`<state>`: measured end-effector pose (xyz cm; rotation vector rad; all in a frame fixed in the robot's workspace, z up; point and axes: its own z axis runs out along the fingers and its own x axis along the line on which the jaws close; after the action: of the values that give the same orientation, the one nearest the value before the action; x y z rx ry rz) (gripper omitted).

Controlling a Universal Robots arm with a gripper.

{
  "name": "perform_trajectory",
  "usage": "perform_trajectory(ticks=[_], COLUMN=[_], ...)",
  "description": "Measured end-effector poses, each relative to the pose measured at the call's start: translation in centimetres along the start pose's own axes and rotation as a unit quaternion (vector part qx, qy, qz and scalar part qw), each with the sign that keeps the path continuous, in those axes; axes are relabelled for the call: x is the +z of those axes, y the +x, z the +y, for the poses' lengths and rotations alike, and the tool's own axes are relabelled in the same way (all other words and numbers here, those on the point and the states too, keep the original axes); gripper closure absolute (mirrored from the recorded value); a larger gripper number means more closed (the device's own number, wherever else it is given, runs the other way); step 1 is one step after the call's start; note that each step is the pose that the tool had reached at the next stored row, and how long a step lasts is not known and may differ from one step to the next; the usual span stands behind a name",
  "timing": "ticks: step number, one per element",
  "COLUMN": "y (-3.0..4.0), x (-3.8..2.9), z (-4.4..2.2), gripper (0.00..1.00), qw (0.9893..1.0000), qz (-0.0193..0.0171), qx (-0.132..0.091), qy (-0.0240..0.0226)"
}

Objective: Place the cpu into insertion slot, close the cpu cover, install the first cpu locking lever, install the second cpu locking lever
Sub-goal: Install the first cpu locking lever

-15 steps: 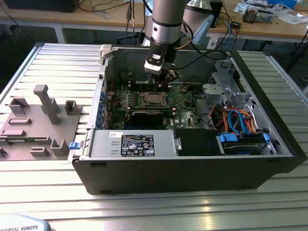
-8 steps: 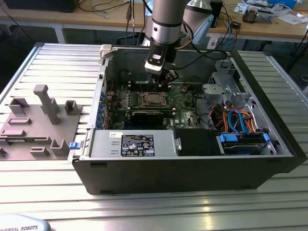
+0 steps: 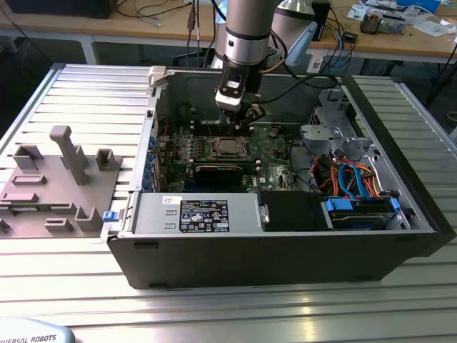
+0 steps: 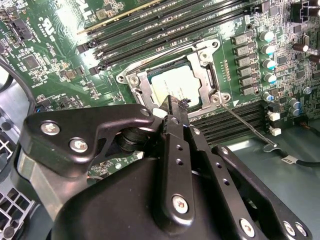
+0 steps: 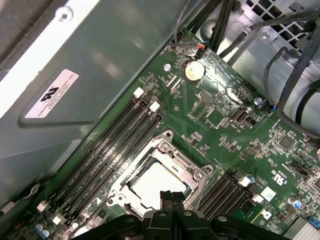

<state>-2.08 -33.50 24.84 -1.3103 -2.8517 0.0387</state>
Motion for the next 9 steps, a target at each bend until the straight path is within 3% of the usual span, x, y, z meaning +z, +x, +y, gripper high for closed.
perform_trajectory(ticks=[9], y=[0.0], x=[0.0], z=[0.0], gripper=[0.89], qw=[1.0], qz=[-0.0002], qx=[-0.008], qy=[-0.0001])
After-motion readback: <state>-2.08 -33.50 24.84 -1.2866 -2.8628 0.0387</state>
